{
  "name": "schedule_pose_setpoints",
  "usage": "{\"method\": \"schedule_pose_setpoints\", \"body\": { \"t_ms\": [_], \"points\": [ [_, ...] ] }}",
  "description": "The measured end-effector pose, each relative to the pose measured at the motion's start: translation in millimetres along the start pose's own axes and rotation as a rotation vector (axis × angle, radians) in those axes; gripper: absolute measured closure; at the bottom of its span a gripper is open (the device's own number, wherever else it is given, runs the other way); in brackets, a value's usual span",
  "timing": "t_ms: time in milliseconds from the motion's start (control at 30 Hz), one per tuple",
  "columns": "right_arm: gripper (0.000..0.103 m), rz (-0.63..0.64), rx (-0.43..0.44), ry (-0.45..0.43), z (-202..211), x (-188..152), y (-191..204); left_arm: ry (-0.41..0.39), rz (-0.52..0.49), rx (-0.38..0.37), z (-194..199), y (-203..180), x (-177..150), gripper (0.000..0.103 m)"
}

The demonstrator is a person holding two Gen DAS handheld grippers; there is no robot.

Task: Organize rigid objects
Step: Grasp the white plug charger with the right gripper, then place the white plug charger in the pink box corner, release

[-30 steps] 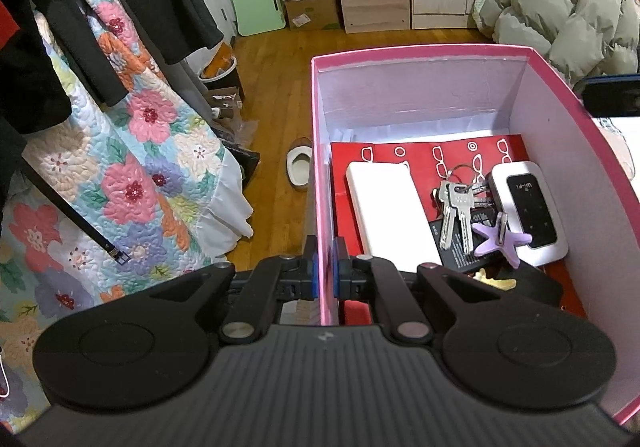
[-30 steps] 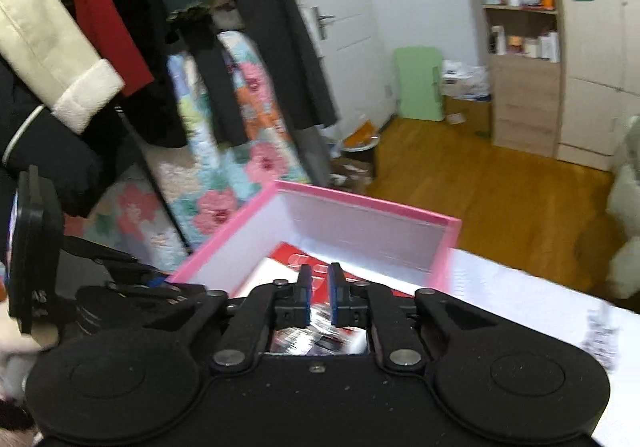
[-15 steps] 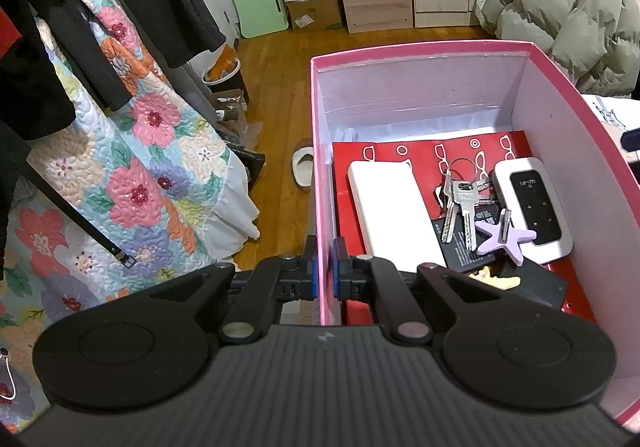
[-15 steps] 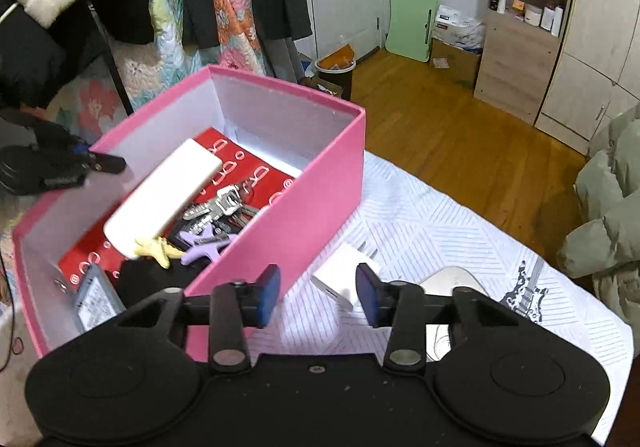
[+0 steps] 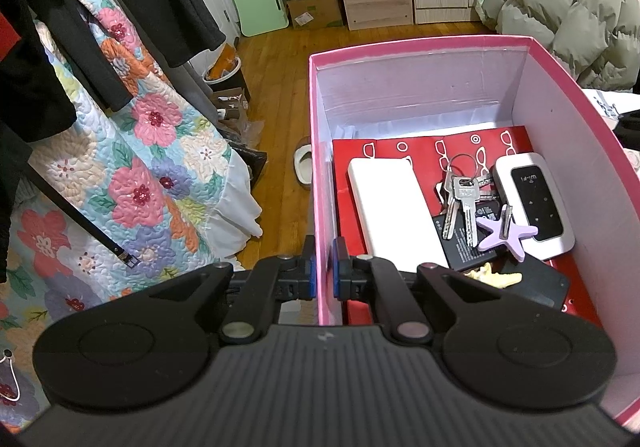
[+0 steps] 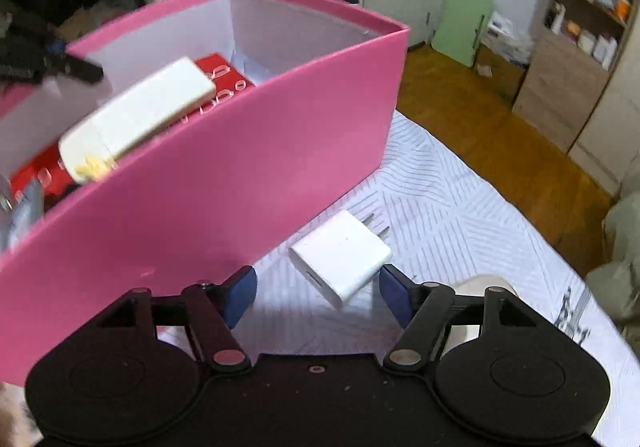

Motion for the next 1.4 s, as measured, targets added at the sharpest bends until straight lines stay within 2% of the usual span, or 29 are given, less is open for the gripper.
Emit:
{"method": "schedule_pose_setpoints", "body": {
  "t_ms": [133,233,267,367,467,533,700,800,900,967,1033,1133,1167,1267,1367,1400],
  "points": [
    [0.027,-0.051,0.018,0.002,-6,8,-11,-0.007,0.009,0.001,1,2,0,0.098],
    [0.023,-0.050,0.005,-0.002,-9,10,-16,-0.010,0.014,-0.001,1,3,0,0.098],
    [0.024,-0.060,0.004,-0.012,-9,10,-18,-0.010,0.015,-0.003,1,3,0,0.098],
    [0.040,-0.096,0.008,-0.051,-4,7,-18,-0.009,0.011,0.003,1,4,0,0.098],
    [0.040,-0.210,0.035,-0.001,4,6,-19,-0.004,0.009,0.005,1,3,0,0.098],
    [0.040,-0.243,0.054,-0.025,15,3,-14,-0.003,0.011,0.008,1,3,0,0.098],
    [0.040,-0.230,-0.027,-0.099,61,-1,5,-0.005,0.007,0.012,0,3,0,0.098],
    [0.040,-0.138,-0.090,-0.184,99,9,23,0.000,0.008,0.011,0,2,-1,0.098],
    [0.040,-0.055,-0.049,-0.257,134,21,50,-0.003,0.007,0.016,1,3,-1,0.098],
    [0.040,-0.009,0.008,-0.265,143,29,68,-0.002,0.009,0.013,1,2,-1,0.098],
    [0.040,0.018,0.085,-0.220,137,35,83,0.000,0.017,0.012,1,2,0,0.098],
    [0.040,-0.032,0.268,-0.061,113,44,99,0.005,0.030,0.006,1,3,1,0.098],
    [0.040,-0.011,0.271,-0.041,108,47,104,0.004,0.030,0.005,1,4,1,0.098],
    [0.040,0.057,0.186,0.019,90,53,115,0.007,0.033,0.002,1,4,1,0.098],
    [0.038,0.060,0.183,0.102,72,45,116,0.004,0.032,-0.001,0,3,1,0.098],
    [0.039,0.080,0.172,0.084,75,43,118,0.002,0.027,0.003,0,3,1,0.098]
  ]
}}
Point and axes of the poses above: each gripper's, at about its wrist camera, not at the fingertips, and z roughly against the way its jaws point, y to its left, x to its top, the point moved 4 cm from there along -z, roughly the way its jaws point, and after that the axes turned 2 degrees about y, right-handed, at the moved point
